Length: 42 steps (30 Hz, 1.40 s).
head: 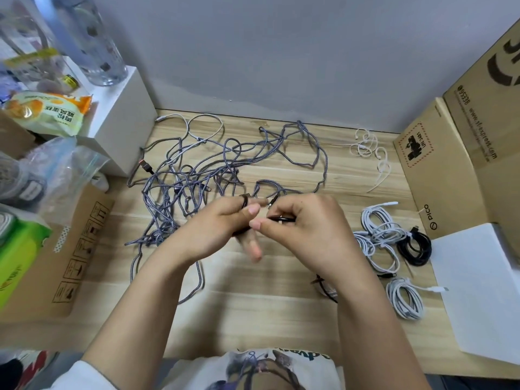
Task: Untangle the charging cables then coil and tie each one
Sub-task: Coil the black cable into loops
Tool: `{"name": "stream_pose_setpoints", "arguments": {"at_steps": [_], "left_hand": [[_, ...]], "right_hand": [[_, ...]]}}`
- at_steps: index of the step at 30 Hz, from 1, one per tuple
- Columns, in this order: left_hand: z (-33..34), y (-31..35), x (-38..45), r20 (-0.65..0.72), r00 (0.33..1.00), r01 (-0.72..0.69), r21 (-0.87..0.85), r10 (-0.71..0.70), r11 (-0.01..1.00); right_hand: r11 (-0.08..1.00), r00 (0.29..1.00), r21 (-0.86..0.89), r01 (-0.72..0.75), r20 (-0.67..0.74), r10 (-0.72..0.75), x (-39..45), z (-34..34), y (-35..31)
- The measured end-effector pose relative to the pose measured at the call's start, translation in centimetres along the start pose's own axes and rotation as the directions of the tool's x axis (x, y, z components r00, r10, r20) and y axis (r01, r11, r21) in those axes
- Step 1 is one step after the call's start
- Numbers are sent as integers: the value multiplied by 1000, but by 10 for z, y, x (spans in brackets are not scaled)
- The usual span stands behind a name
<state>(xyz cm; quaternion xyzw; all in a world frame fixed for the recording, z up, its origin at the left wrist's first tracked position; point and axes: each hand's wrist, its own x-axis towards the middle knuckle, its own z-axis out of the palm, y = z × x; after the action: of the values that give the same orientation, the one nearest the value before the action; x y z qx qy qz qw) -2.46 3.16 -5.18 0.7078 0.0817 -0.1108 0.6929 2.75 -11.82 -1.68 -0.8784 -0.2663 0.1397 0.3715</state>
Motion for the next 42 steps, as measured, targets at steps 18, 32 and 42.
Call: {"name": "stream_pose_setpoints", "arguments": {"at_steps": [18, 32, 42], "left_hand": [[-11, 39, -4, 154, 939, 26, -923, 307, 384], [-3, 4, 7, -123, 986, -159, -504, 111, 849], [3, 11, -13, 116, 990, -65, -81, 74, 995]], "right_hand": [[977, 995, 215, 6, 92, -26, 5, 28, -2], [995, 996, -59, 81, 39, -78, -4, 17, -8], [952, 961, 224, 207, -229, -155, 0, 15, -8]]}}
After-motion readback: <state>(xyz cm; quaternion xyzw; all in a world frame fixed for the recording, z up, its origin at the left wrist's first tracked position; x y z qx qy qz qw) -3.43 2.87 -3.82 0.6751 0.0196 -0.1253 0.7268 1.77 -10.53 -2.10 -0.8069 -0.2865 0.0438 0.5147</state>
